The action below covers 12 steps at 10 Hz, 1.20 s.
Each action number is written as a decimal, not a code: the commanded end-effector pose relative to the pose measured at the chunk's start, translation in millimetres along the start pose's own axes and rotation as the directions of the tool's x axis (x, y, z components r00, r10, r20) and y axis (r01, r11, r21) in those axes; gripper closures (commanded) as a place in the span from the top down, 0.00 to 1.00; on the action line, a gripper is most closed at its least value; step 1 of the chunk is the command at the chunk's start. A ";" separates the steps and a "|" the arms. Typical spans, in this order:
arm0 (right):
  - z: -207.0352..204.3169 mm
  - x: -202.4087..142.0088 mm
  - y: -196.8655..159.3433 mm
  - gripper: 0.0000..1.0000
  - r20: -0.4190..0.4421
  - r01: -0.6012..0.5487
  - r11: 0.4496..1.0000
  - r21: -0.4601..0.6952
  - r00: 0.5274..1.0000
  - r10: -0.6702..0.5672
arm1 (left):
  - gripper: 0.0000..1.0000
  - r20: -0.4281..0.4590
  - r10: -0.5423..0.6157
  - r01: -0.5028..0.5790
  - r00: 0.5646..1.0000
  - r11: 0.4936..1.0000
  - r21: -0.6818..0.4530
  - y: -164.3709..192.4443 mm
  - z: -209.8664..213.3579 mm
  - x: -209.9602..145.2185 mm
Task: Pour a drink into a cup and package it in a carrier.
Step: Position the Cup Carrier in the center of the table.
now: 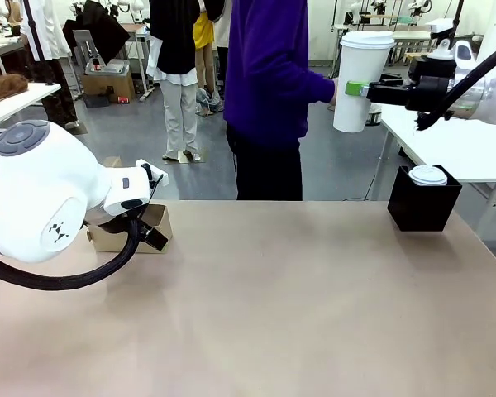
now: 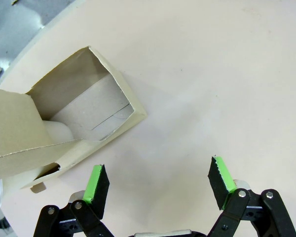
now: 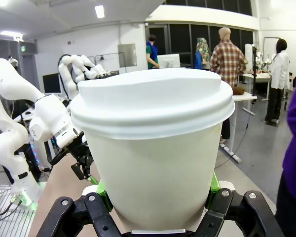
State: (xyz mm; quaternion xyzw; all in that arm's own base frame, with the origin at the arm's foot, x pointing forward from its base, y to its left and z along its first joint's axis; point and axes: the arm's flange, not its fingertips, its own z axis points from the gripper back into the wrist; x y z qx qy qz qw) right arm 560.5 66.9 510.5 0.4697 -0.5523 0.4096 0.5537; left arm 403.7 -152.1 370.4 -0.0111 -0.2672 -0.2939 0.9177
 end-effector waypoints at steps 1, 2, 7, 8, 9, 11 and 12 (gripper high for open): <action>-0.2 3.2 0.6 0.80 0.015 -0.003 1.000 0.002 1.000 0.003 | 1.00 0.000 0.000 0.000 1.000 1.000 0.000 0.0 0.0 0.0; -0.2 3.2 0.6 0.80 0.015 -0.003 1.000 0.002 1.000 0.003 | 1.00 -0.019 0.026 -0.027 0.999 0.999 -0.021 3.8 14.5 4.9; -0.2 3.2 0.6 0.80 0.015 -0.003 1.000 0.002 1.000 0.003 | 1.00 -0.134 0.233 -0.233 0.963 0.972 0.011 27.8 100.8 52.7; -0.2 3.2 0.6 0.80 0.015 -0.003 1.000 0.002 1.000 0.003 | 1.00 -0.162 0.265 -0.264 0.950 0.964 0.034 40.0 115.9 65.6; -0.2 3.2 0.6 0.80 0.015 -0.003 1.000 0.002 1.000 0.003 | 1.00 -0.168 0.304 -0.304 0.938 0.952 0.025 51.7 123.3 77.0; -0.2 3.2 0.6 0.80 0.015 -0.003 1.000 0.002 1.000 0.003 | 1.00 -0.205 0.368 -0.362 0.907 0.930 0.070 71.7 118.7 98.7; -0.2 3.2 0.6 0.80 0.015 -0.003 1.000 0.002 1.000 0.003 | 1.00 -0.222 0.396 -0.387 0.891 0.918 0.083 83.1 110.8 109.5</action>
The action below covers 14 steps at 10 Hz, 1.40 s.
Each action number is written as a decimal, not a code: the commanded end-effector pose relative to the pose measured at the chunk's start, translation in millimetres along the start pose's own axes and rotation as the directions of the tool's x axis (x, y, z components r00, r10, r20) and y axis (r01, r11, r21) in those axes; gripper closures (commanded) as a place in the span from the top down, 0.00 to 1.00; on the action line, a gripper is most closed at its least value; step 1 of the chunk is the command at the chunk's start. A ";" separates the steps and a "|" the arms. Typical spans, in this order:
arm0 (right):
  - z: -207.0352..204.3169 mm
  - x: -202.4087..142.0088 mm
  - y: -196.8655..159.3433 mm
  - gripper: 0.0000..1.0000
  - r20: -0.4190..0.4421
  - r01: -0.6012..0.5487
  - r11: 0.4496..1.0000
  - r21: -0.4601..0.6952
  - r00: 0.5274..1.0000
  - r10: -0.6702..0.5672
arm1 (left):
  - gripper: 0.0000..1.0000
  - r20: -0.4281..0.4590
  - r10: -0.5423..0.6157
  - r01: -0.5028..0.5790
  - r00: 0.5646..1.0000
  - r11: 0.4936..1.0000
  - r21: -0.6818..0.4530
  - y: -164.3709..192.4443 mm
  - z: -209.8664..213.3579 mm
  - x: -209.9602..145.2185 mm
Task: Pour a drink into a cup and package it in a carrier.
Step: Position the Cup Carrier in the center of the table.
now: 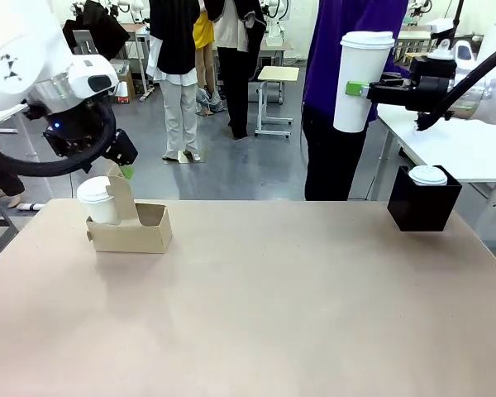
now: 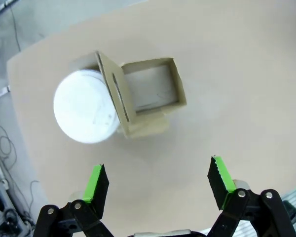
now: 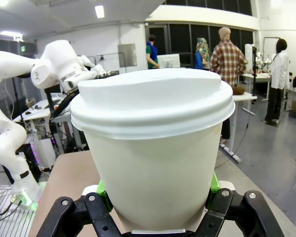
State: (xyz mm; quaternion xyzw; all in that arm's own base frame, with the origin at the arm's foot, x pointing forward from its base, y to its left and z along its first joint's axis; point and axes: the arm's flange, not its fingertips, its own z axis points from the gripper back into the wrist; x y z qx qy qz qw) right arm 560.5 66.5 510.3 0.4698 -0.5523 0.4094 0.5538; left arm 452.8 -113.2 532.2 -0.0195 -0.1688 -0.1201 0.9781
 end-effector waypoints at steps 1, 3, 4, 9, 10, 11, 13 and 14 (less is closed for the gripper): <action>-0.6 3.4 0.7 0.80 0.015 -0.003 1.000 0.003 1.000 0.003 | 1.00 -0.046 0.071 -0.069 0.996 0.997 0.034 0.4 -13.6 27.5; -0.6 3.4 0.7 0.80 0.015 -0.003 1.000 0.003 1.000 0.003 | 1.00 -0.074 0.139 -0.134 0.987 0.988 0.074 9.7 -29.4 44.5; -0.6 3.4 0.7 0.80 0.015 -0.003 1.000 0.003 1.000 0.003 | 1.00 -0.068 0.155 -0.149 0.986 0.985 0.086 12.6 -38.7 48.1; -0.6 3.4 0.7 0.80 0.015 -0.003 1.000 0.003 1.000 0.003 | 0.40 -0.051 0.209 -0.203 0.976 0.973 0.111 24.8 -55.0 58.3; -0.6 3.4 0.7 0.80 0.015 -0.003 1.000 0.003 1.000 0.003 | 0.00 -0.047 0.203 -0.197 0.978 0.974 0.108 26.1 -55.0 59.8; -0.6 3.4 0.7 0.80 0.015 -0.003 1.000 0.003 1.000 0.003 | 0.35 -0.049 0.201 -0.195 0.978 0.975 0.104 26.1 -55.5 59.6; -0.6 3.4 0.7 0.80 0.015 -0.003 1.000 0.003 1.000 0.003 | 0.00 -0.048 0.203 -0.197 0.978 0.975 0.102 26.1 -55.6 62.4; -0.6 3.4 0.7 0.80 0.015 -0.003 1.000 0.003 1.000 0.003 | 0.00 -0.051 0.207 -0.201 0.977 0.974 0.104 25.9 -55.6 62.3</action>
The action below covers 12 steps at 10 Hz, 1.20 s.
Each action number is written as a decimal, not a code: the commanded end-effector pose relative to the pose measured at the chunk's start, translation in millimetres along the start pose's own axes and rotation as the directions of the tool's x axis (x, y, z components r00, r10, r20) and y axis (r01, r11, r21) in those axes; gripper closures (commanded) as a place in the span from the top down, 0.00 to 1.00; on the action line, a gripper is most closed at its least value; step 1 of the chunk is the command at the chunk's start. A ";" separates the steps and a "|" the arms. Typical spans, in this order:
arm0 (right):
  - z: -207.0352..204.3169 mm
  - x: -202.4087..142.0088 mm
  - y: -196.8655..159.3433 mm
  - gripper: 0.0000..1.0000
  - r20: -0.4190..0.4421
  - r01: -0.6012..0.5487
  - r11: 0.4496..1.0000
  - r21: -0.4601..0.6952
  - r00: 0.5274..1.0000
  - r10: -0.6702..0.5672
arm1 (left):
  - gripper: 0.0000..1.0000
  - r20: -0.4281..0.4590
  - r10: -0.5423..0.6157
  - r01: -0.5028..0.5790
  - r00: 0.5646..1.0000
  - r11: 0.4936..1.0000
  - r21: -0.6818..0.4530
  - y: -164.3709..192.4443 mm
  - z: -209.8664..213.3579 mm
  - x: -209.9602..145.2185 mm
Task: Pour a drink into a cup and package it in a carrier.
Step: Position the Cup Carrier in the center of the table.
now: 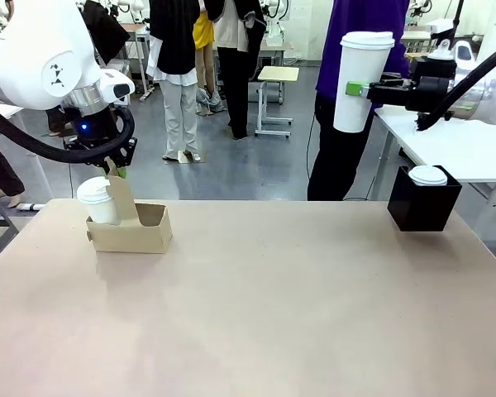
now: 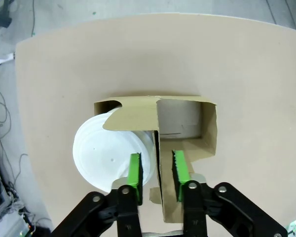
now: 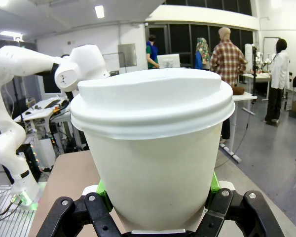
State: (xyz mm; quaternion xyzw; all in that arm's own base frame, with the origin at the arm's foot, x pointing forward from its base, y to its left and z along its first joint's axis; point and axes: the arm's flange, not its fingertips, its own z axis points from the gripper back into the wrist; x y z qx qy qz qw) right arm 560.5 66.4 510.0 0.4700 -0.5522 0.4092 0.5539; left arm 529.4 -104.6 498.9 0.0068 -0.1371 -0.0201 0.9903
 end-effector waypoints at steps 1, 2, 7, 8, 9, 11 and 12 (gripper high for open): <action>-0.6 3.7 0.7 0.80 0.015 -0.004 1.000 0.003 1.000 0.004 | 0.00 0.002 0.017 -0.017 1.000 1.000 0.021 -1.7 -2.1 5.2; -0.6 3.7 0.7 0.80 0.015 -0.004 1.000 0.003 1.000 0.004 | 0.00 -0.001 0.018 -0.018 1.000 1.000 0.019 -2.0 -2.6 4.7; -0.6 3.7 0.7 0.80 0.015 -0.004 1.000 0.003 1.000 0.004 | 0.00 -0.005 0.000 0.000 1.000 1.000 0.000 -0.4 -3.1 1.1; -0.6 3.7 0.7 0.80 0.015 -0.004 1.000 0.003 1.000 0.004 | 0.05 -0.003 0.000 0.000 1.000 1.000 0.000 -0.4 -2.7 1.4; -0.6 3.7 0.7 0.80 0.015 -0.004 1.000 0.003 1.000 0.004 | 0.02 0.011 0.027 -0.028 1.000 1.000 0.013 -1.5 6.2 -4.2; -0.6 3.7 0.7 0.80 0.015 -0.004 1.000 0.003 1.000 0.004 | 0.02 0.052 0.070 -0.070 0.996 0.997 0.009 -11.6 42.0 -16.0; -0.6 3.7 0.7 0.80 0.015 -0.004 1.000 0.003 1.000 0.004 | 0.02 0.060 0.076 -0.077 0.995 0.997 0.010 -23.0 66.5 -27.5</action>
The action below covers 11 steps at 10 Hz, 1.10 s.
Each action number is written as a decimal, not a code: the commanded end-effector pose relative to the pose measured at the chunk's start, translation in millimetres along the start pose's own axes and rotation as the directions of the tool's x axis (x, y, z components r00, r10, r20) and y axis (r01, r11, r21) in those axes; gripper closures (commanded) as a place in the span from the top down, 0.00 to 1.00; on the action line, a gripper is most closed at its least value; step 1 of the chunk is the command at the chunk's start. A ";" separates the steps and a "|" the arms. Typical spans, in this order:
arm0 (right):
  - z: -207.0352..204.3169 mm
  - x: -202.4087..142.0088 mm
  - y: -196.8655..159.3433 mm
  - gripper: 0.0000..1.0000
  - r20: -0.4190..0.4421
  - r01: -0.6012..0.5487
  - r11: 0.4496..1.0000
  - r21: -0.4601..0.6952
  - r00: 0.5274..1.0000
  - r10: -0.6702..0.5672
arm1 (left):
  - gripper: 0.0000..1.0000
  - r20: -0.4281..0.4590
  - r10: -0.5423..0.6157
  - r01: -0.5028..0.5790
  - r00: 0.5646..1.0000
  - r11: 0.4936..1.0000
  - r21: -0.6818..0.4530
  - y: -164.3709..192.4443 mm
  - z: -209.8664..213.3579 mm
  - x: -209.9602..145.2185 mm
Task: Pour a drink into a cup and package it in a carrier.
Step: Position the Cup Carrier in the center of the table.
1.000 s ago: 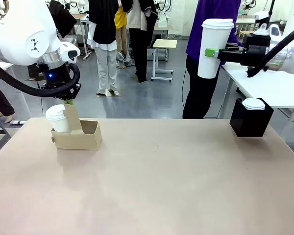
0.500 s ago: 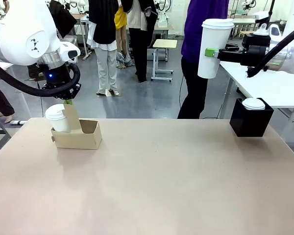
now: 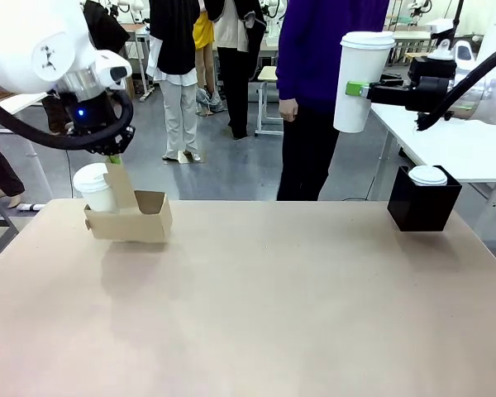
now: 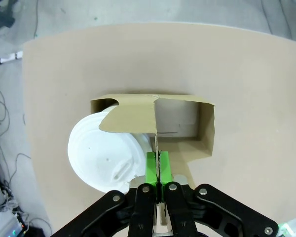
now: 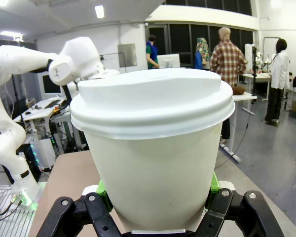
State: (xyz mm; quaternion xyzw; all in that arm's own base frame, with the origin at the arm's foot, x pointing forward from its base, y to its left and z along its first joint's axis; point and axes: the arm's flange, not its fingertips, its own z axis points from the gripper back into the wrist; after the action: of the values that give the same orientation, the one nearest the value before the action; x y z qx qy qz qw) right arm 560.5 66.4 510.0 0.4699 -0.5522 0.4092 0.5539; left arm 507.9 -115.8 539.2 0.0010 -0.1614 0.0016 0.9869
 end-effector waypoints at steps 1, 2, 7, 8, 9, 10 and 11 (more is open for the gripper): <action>-0.7 3.7 0.7 0.80 0.015 -0.004 1.000 0.003 1.000 0.004 | 0.02 0.004 0.048 -0.048 0.999 0.999 -0.001 -24.8 43.2 -28.1; -0.7 3.7 0.7 0.80 0.015 -0.004 1.000 0.003 1.000 0.004 | 0.02 0.015 0.057 -0.057 0.998 0.998 -0.008 -42.8 58.5 -41.9; -0.7 3.7 0.7 0.80 0.015 -0.004 1.000 0.003 1.000 0.004 | 0.02 0.041 0.095 -0.094 0.995 0.995 -0.027 -160.7 91.0 -119.2; -0.7 3.7 0.7 0.80 0.015 -0.004 1.000 0.003 1.000 0.004 | 0.02 0.047 0.080 -0.079 0.996 0.996 -0.033 -183.0 88.2 -130.7; -0.7 3.7 0.7 0.80 0.015 -0.004 1.000 0.003 1.000 0.004 | 0.02 0.056 0.058 -0.056 0.997 0.997 -0.048 -205.4 82.9 -140.6; -0.7 3.7 0.7 0.80 0.015 -0.004 1.000 0.003 1.000 0.004 | 0.02 0.038 0.039 -0.038 0.999 0.999 -0.030 -227.4 74.7 -150.4; -0.7 3.7 0.7 0.80 0.015 -0.004 1.000 0.003 1.000 0.004 | 0.02 0.033 0.019 -0.019 0.999 1.000 -0.013 -243.7 65.6 -157.0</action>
State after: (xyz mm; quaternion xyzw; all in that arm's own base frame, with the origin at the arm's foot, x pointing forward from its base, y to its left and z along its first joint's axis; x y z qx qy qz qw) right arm 560.4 65.9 510.1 0.4699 -0.5524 0.4090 0.5539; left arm 330.0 -352.3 557.2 -0.0162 -0.1703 0.0048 0.9852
